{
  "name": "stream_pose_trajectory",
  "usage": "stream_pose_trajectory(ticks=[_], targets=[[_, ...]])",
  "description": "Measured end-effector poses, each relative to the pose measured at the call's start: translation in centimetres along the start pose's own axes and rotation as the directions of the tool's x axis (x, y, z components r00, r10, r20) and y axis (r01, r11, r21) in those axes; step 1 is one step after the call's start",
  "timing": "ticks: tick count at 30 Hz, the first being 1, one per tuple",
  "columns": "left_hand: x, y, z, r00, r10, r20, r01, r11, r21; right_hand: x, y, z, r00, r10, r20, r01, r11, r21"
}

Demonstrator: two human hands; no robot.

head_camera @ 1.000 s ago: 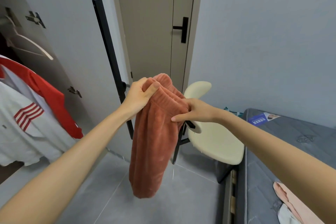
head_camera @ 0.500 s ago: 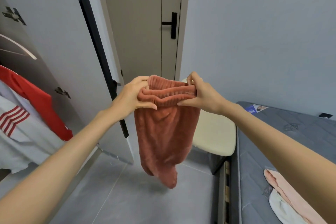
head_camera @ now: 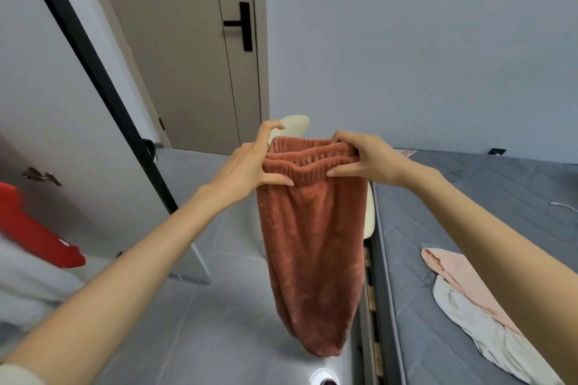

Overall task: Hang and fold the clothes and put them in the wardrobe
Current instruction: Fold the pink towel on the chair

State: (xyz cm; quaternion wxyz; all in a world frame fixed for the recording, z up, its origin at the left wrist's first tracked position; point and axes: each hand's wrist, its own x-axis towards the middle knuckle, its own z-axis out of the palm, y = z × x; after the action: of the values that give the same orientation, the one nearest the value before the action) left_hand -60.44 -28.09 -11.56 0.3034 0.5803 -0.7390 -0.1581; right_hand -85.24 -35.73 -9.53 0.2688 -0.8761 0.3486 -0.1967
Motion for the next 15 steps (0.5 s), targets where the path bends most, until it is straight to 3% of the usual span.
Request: stream_pose_trajectory(ticks=[3, 7, 15], targets=[[2.1, 0.4, 1.1, 0.996, -0.007, 0.089, 0.003, 0.999, 0.043, -0.4, 1.6, -1.0, 0.999, 0.033, 0.002, -0.033, 0.999, -0.038], [5.3, 0.3, 2.8, 0.983, 0.082, 0.162, -0.105, 0.985, 0.14, 0.3, 4.4, -2.0, 0.996, 0.083, 0.033, -0.078, 0.989, -0.129], [15.7, -0.9, 6.5, 0.987, 0.127, 0.1, -0.141, 0.98, 0.142, 5.5, 12.5, -5.9, 0.994, 0.112, 0.008, -0.11, 0.983, -0.148]])
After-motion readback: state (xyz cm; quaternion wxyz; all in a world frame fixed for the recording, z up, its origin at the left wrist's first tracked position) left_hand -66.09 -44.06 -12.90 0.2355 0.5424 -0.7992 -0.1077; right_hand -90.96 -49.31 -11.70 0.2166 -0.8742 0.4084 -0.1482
